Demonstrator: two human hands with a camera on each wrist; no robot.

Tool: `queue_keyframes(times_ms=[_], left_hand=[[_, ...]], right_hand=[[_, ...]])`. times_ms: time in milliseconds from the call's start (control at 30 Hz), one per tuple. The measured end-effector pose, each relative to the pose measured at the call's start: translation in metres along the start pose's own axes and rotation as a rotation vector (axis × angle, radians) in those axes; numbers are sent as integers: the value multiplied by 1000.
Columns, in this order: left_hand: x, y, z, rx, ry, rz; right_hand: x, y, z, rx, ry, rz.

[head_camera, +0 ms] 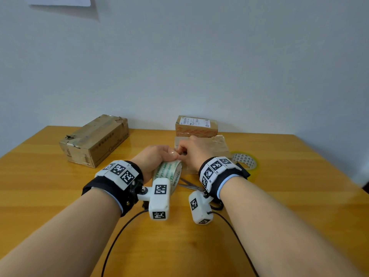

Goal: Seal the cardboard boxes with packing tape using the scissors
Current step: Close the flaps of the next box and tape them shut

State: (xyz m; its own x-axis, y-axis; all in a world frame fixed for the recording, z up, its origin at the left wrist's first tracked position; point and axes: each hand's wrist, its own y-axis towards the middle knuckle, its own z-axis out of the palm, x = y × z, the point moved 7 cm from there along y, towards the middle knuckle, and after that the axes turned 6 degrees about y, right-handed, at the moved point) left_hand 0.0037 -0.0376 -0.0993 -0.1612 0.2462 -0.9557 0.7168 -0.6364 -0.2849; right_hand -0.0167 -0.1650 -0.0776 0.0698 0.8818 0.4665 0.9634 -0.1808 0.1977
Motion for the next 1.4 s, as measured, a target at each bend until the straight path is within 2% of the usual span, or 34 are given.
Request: queue_keyframes(times_ms=[300, 467, 667, 833, 1000, 1167, 1300, 1400], left_hand=[[-7, -2, 5, 8, 116, 34], [-5, -2, 14, 23, 237, 66], [4, 2, 12, -19, 115, 82], [8, 2, 11, 4, 120, 49], [-13, 12, 0, -75, 152, 78], [-10, 16, 10, 40, 193, 18], [-1, 14, 3, 3, 134, -1], [7, 11, 2, 23, 149, -13]], right_hand=[[-2, -2, -3, -13, 55, -16], [-10, 3, 1, -2, 96, 42], [-11, 3, 1, -5, 79, 32], [-13, 4, 0, 5, 103, 44], [-9, 0, -2, -12, 38, 25], [-9, -1, -2, 33, 89, 9], [-8, -2, -4, 45, 87, -8], [-9, -3, -2, 41, 82, -1]])
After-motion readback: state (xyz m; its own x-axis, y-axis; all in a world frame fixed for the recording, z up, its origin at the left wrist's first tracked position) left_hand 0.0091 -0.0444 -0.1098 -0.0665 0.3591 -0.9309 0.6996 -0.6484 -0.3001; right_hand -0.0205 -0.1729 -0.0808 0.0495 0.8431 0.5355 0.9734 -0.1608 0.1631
